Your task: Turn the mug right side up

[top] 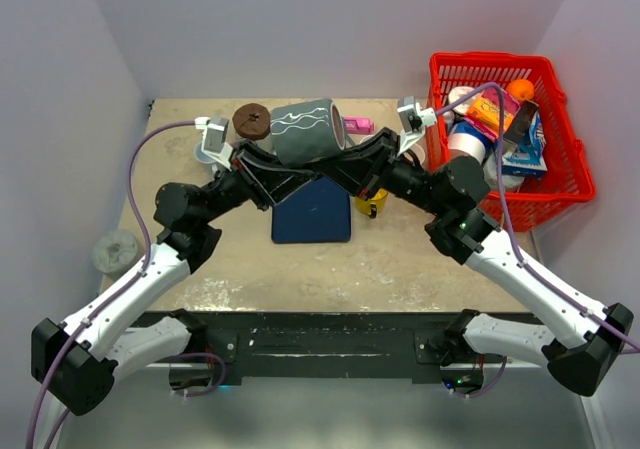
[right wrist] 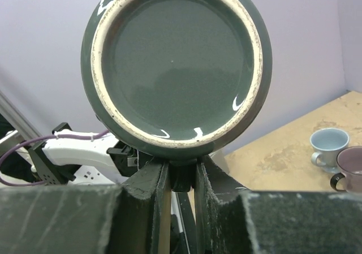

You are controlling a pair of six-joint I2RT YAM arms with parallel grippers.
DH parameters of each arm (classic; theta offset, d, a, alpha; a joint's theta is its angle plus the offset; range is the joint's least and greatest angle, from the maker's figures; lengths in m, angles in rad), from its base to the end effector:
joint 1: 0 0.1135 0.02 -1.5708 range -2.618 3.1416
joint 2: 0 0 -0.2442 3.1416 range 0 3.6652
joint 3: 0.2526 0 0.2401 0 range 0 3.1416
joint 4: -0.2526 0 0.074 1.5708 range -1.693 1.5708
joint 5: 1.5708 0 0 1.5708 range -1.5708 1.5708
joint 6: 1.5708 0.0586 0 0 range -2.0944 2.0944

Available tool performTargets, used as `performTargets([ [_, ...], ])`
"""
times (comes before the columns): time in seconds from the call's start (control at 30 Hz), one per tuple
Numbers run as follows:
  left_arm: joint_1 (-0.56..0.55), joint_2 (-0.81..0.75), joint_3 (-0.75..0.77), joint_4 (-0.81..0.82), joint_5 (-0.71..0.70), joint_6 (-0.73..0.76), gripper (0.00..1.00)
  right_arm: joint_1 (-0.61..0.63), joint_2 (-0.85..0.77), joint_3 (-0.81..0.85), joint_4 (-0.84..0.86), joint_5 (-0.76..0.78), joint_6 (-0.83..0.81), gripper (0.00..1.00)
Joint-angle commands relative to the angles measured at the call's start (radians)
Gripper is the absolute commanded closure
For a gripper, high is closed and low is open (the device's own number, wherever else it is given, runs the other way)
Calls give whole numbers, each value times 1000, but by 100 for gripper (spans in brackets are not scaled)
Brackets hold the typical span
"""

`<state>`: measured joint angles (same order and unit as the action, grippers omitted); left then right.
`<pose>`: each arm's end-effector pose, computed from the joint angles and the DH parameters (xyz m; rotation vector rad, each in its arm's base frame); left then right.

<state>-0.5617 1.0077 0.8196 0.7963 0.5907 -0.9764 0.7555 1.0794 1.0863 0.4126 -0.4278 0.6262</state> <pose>0.1772 -0.1501 0.4056 0.3875 1.1686 -1.6492 0.1676 0.1912 0.4423 -0.5002 1.2251 1.4422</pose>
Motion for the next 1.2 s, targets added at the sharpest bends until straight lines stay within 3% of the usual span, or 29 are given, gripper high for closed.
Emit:
performTargets([
  [0.0,0,-49,9,-26,-130,88,100,18,-35,20,-14,18,-49,85],
  [0.03,0,-58,7,-32,-138,94,100,18,-38,12,-15,24,-54,67],
  [0.17,0,-73,1,-48,-163,119,100,18,-33,9,-37,60,-68,42],
  [0.33,0,-93,16,-161,-225,179,100,18,-27,4,-81,116,-82,28],
  [0.47,2,-124,49,-334,-339,296,100,18,-22,18,-176,211,-102,24],
  [0.73,0,-201,101,-765,-695,521,100,16,-75,18,-452,541,-137,21],
  [1.0,8,-140,141,-1159,-1020,640,100,16,-124,11,-551,633,-192,20],
  [1.17,60,-58,124,-1232,-1010,663,100,16,-137,0,-577,638,-204,20],
])
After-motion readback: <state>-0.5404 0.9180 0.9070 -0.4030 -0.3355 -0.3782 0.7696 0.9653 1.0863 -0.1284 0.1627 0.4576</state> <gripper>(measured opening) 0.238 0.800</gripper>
